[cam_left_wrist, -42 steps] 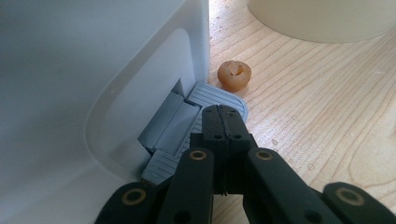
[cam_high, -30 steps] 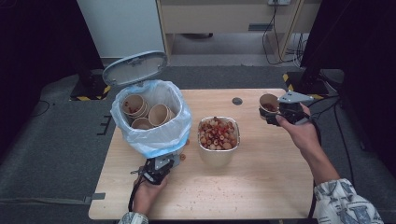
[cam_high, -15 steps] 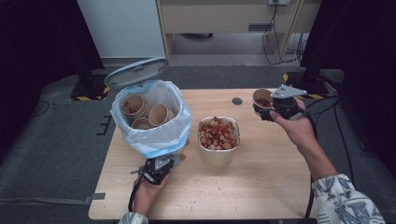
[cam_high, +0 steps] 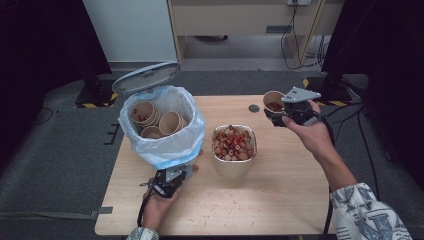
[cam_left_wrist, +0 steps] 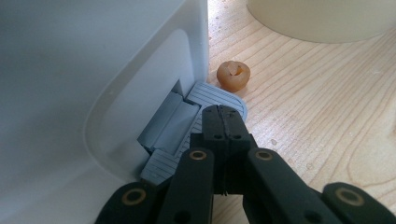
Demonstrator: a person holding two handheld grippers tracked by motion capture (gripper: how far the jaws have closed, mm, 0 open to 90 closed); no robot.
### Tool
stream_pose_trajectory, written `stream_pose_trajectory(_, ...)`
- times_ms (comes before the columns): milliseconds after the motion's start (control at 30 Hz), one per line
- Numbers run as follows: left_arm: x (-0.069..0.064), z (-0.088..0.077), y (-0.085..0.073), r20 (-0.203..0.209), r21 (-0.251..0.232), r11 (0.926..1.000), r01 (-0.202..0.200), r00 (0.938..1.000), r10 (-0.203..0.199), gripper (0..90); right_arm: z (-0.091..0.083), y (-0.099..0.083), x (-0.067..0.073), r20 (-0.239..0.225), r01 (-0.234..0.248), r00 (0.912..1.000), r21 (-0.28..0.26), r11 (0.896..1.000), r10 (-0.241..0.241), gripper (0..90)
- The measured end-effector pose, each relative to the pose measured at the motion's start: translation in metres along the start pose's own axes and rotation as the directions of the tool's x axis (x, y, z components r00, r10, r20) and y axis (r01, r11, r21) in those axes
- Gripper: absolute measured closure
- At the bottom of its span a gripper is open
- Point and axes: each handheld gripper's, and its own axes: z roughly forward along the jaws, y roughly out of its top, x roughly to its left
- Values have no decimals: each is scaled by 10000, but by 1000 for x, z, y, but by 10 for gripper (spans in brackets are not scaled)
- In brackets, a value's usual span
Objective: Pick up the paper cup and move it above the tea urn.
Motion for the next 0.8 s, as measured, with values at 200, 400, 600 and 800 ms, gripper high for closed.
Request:
stream_pose_trajectory(200,0,0,0,-5,0,10000,6,10000,-6,899,1,8,5,-82,201,9998,-61,9998,-201,314)
stream_pose_trajectory(400,0,0,0,14,-6,10000,22,10000,-22,899,4,13,11,-142,378,9992,-78,9993,-379,314)
stream_pose_trajectory(600,0,0,0,-26,-8,10000,9,10000,-9,899,6,18,16,-244,591,9979,-118,9982,-594,313)
stream_pose_trajectory(800,1,0,0,27,-4,10000,-83,10000,83,899,6,24,18,-238,789,9966,-206,9967,-794,313)
